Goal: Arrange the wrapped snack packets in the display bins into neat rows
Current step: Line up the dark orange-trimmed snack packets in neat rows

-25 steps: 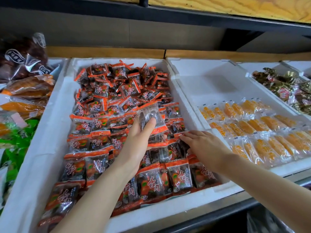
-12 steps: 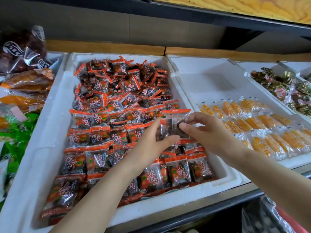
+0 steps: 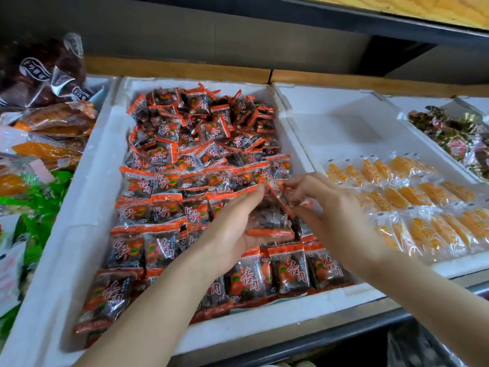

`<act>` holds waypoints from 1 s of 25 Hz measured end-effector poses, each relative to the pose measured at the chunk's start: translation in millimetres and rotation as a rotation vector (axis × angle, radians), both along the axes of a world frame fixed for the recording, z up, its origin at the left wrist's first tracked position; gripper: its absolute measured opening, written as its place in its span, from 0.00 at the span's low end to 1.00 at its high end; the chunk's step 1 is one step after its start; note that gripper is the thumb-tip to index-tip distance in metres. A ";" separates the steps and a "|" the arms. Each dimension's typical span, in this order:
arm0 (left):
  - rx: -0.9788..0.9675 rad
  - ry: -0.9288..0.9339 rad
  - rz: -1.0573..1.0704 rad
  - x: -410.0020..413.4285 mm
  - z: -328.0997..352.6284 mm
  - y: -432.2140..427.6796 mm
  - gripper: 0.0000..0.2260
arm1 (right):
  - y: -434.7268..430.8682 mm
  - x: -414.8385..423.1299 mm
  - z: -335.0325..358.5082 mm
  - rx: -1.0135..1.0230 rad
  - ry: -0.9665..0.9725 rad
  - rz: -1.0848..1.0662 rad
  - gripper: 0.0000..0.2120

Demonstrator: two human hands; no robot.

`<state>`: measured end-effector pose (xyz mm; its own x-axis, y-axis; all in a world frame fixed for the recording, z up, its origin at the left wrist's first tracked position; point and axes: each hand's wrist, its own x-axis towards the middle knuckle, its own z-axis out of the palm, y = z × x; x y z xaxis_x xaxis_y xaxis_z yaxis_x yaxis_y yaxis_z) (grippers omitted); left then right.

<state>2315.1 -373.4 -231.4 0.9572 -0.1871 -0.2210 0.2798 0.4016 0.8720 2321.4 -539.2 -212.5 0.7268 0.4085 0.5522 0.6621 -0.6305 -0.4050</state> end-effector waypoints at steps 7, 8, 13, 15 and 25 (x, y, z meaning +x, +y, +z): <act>0.013 0.044 -0.006 2.7 21.3 -2.9 0.12 | -5.3 1.4 1.0 -0.146 -0.097 0.098 0.10; 0.102 0.062 -0.015 2.2 25.3 -2.8 0.12 | -4.6 -0.8 1.5 -0.114 -0.055 0.099 0.09; 0.227 0.014 0.000 -7.5 13.1 5.2 0.13 | 2.3 -4.1 7.4 0.276 0.397 0.020 0.15; 0.305 0.004 -0.001 -4.4 14.7 -3.0 0.14 | 1.2 2.2 8.3 0.290 0.555 -0.047 0.23; 0.354 -0.112 0.317 0.9 1.7 9.5 0.19 | -6.5 35.2 0.5 0.690 0.830 -0.202 0.24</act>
